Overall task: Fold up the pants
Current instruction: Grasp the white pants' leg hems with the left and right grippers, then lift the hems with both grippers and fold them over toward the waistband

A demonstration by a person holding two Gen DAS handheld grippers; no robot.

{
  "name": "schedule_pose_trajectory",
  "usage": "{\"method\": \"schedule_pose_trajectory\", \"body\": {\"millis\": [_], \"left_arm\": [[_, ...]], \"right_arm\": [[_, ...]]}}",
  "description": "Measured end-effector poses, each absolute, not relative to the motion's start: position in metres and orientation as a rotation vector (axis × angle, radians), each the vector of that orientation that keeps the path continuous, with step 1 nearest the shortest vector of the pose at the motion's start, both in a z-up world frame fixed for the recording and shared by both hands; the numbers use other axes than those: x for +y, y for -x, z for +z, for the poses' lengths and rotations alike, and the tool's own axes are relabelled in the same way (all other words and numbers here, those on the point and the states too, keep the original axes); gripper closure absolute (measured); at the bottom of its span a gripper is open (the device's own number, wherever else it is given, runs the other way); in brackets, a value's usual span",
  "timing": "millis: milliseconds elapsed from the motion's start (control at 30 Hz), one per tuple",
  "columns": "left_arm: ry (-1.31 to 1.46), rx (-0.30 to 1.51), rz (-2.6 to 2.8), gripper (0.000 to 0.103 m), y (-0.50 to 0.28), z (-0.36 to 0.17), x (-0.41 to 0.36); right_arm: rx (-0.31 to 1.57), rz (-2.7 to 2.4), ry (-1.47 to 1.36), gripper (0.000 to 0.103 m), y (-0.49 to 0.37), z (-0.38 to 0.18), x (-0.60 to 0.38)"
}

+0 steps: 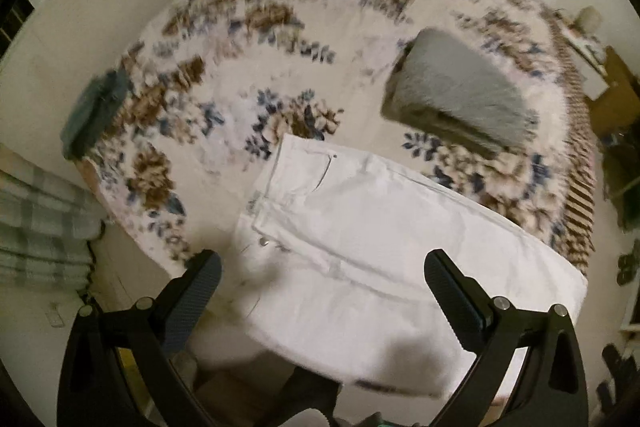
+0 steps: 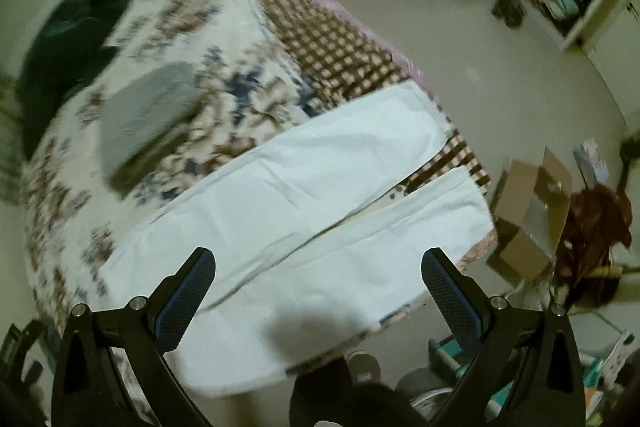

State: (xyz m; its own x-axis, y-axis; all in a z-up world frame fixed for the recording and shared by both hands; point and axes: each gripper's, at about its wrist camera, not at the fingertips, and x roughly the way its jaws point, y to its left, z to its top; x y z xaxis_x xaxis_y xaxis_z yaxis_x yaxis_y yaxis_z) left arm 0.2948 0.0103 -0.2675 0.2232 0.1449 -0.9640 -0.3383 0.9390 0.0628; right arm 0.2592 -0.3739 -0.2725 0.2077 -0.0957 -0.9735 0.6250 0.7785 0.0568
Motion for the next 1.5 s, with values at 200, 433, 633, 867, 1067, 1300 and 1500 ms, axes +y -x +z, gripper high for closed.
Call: {"method": "schedule_pose_trajectory", "body": {"millis": [200,433,633,867,1067,1300,1500], "left_arm": [[0.248,1.356,0.447,0.011,-0.382,-0.376,0.037],[0.381,1.487,0.555,0.02,-0.454,-0.482,0.078],[0.465,1.594,0.6,0.022,-0.477,-0.552,0.096],[0.507,1.475,0.555,0.061,-0.462,-0.539,0.092],[0.64,1.339,0.43,0.089,-0.421,-0.503,0.103],[0.7,1.173,0.296,0.1,-0.353,-0.434,0.114],[0.756,1.095,0.272,0.101,-0.267,-0.397,0.134]], "right_arm": [[1.382,-0.631,-0.591,0.0,-0.355,-0.402,-0.418],[1.426,-0.725,-0.702,0.0,-0.425,-0.498,-0.458],[1.466,-0.819,-0.789,0.0,-0.45,-0.559,-0.49],[1.505,-0.832,-0.859,0.026,-0.452,-0.594,-0.504],[1.449,-0.738,-0.902,0.092,-0.437,-0.583,-0.501],[1.374,-0.621,-0.806,0.097,-0.401,-0.519,-0.486],[1.338,-0.534,-0.773,0.098,-0.316,-0.448,-0.477]]}}
